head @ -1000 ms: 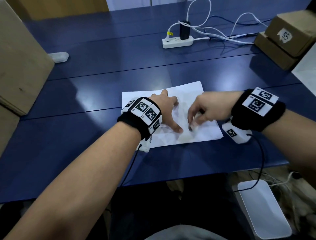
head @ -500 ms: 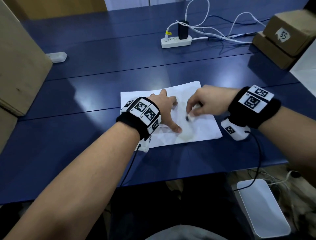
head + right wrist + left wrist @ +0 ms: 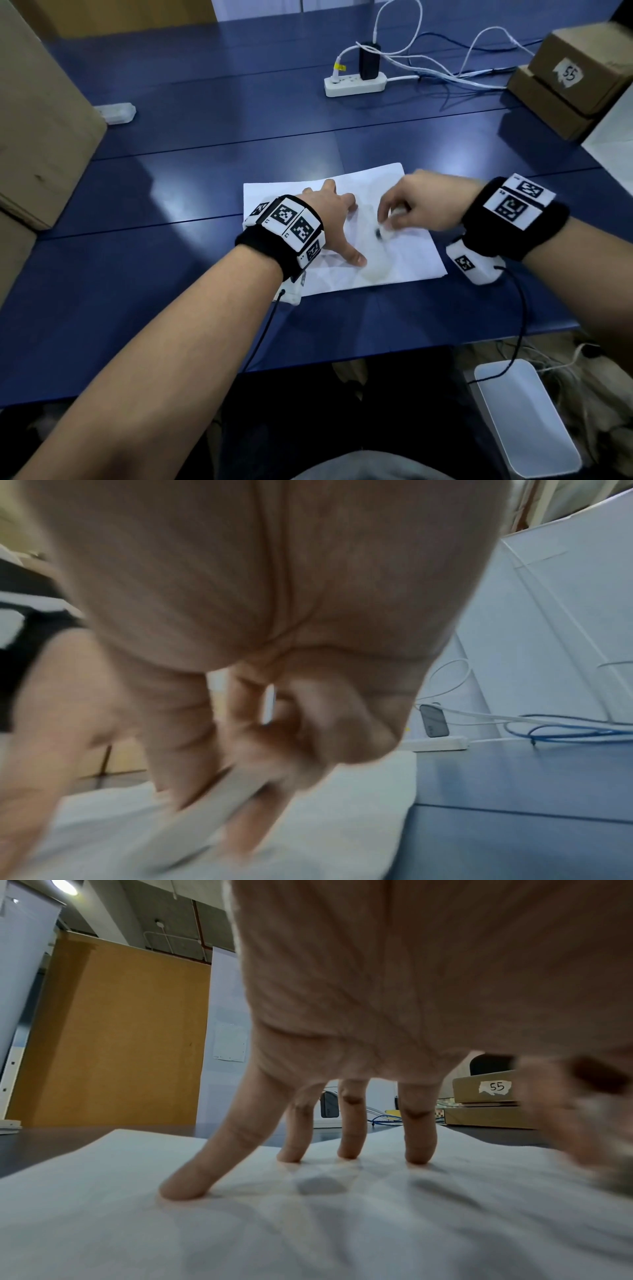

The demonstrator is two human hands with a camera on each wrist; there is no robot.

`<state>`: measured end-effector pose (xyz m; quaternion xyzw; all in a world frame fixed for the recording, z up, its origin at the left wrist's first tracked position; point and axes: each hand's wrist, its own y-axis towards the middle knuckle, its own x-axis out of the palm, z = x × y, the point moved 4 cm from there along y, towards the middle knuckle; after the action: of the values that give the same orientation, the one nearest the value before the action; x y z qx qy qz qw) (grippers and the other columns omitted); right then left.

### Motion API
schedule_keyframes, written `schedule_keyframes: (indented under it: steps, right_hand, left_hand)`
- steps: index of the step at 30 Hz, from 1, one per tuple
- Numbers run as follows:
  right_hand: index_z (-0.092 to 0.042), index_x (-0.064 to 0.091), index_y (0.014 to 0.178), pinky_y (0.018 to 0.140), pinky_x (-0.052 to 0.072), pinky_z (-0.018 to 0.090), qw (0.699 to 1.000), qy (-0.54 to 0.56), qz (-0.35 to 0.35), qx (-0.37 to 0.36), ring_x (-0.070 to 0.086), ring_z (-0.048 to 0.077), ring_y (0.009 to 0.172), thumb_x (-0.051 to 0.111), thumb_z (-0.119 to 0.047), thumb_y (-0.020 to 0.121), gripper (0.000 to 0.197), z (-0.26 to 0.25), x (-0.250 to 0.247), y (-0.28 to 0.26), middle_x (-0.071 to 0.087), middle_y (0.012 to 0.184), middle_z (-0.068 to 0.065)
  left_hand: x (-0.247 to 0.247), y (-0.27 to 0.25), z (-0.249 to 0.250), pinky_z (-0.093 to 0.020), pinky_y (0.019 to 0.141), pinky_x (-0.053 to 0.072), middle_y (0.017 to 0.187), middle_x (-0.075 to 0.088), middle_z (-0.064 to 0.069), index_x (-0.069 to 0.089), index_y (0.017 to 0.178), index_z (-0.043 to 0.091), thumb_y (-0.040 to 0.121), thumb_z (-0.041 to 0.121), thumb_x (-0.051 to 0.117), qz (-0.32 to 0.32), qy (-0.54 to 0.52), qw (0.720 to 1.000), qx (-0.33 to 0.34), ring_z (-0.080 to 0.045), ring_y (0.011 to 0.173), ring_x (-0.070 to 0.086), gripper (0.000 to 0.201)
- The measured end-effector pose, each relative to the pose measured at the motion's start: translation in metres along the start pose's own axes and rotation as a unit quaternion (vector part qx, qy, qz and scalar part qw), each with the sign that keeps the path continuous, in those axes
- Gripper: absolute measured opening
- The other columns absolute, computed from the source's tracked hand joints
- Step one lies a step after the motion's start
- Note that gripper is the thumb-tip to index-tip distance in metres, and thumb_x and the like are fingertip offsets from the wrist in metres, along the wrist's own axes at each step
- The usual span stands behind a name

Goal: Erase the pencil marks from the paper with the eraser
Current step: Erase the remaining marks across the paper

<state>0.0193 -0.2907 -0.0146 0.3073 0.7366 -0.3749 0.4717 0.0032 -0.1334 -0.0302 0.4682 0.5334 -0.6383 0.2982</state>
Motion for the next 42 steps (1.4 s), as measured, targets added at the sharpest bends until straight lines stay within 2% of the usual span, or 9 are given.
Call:
schedule_keyframes:
  steps: [4,7,10,17,20,23,30,37,42]
  right_hand:
    - [-0.03,0.072,0.092,0.076,0.051,0.033,0.997,-0.016,0.061,0.035,0.057,0.013,0.079,0.068,-0.04,0.082,0.014,0.01,-0.007,0.005,0.056,0.068,-0.015]
    - [-0.032,0.073,0.089,0.061,0.043,0.019,0.998,0.017,-0.057,-0.027,0.052,0.003,0.06,0.07,-0.031,0.083,0.006,-0.003,0.006,-0.009,0.059,0.058,-0.014]
    - [-0.036,0.074,0.087,0.062,0.048,0.03,0.984,0.064,-0.158,-0.053,0.056,0.019,0.062,0.073,-0.032,0.081,0.007,-0.01,0.017,-0.019,0.065,0.066,-0.006]
    - [-0.031,0.07,0.09,0.069,0.044,0.03,0.998,0.001,0.06,0.028,0.053,0.013,0.079,0.069,-0.041,0.083,0.012,0.011,-0.008,0.001,0.055,0.069,-0.013]
    - [-0.033,0.071,0.088,0.063,0.045,0.023,0.998,0.013,-0.057,-0.027,0.053,0.006,0.066,0.07,-0.032,0.083,0.006,0.002,0.005,-0.011,0.061,0.067,-0.006]
    - [-0.036,0.073,0.089,0.072,0.052,0.032,0.983,0.03,-0.175,-0.053,0.064,0.019,0.073,0.071,-0.033,0.08,0.009,-0.009,0.017,-0.024,0.071,0.078,-0.002]
    - [-0.027,0.071,0.096,0.072,0.045,0.031,0.996,-0.027,0.075,0.033,0.051,0.017,0.08,0.068,-0.039,0.085,0.016,0.013,-0.01,0.002,0.052,0.068,-0.015]
    - [-0.034,0.073,0.089,0.06,0.041,0.011,0.992,0.021,-0.112,-0.058,0.052,-0.002,0.063,0.071,-0.029,0.082,0.008,-0.005,0.01,-0.024,0.063,0.067,-0.014]
    - [-0.032,0.069,0.091,0.073,0.046,0.03,0.998,-0.02,0.05,0.021,0.054,0.011,0.076,0.067,-0.038,0.085,0.008,0.016,-0.008,0.001,0.051,0.065,-0.015]
  left_hand:
    - [0.0,-0.001,0.0,-0.037,0.069,0.039,0.131,0.039,-0.001,0.042,0.137,0.034,0.051,0.077,0.076,-0.002,-0.001,1.0,0.001,-0.026,0.113,0.05,0.102]
    - [0.0,-0.002,0.0,-0.037,0.068,0.038,0.13,0.039,-0.001,0.042,0.137,0.034,0.05,0.078,0.076,0.005,-0.001,1.0,-0.001,-0.026,0.112,0.05,0.104]
    - [0.0,-0.001,-0.001,-0.036,0.068,0.039,0.13,0.039,0.0,0.042,0.138,0.033,0.05,0.077,0.077,0.005,-0.004,1.0,0.001,-0.026,0.112,0.05,0.105]
    - [0.001,0.002,0.0,-0.04,0.077,0.046,0.131,0.039,0.0,0.041,0.138,0.034,0.05,0.079,0.075,0.001,-0.004,1.0,0.004,-0.027,0.115,0.048,0.104]
    - [0.002,0.002,0.001,-0.041,0.078,0.046,0.13,0.038,-0.002,0.042,0.137,0.031,0.05,0.081,0.074,0.002,-0.006,1.0,0.002,-0.029,0.115,0.047,0.105]
    - [0.001,0.003,0.002,-0.041,0.078,0.048,0.131,0.039,-0.002,0.042,0.136,0.03,0.048,0.081,0.074,0.001,-0.002,1.0,0.0,-0.029,0.115,0.048,0.107]
    - [-0.001,0.003,0.004,-0.045,0.083,0.05,0.132,0.037,-0.002,0.042,0.137,0.03,0.049,0.08,0.075,-0.014,-0.003,1.0,-0.007,-0.03,0.117,0.046,0.106]
    - [-0.001,0.003,0.004,-0.039,0.072,0.045,0.131,0.038,-0.002,0.042,0.136,0.029,0.047,0.081,0.075,-0.004,0.001,1.0,-0.007,-0.03,0.114,0.046,0.108]
    - [-0.002,0.003,0.006,-0.039,0.071,0.044,0.13,0.038,-0.002,0.043,0.135,0.029,0.047,0.08,0.076,-0.005,-0.004,1.0,-0.01,-0.031,0.114,0.046,0.107]
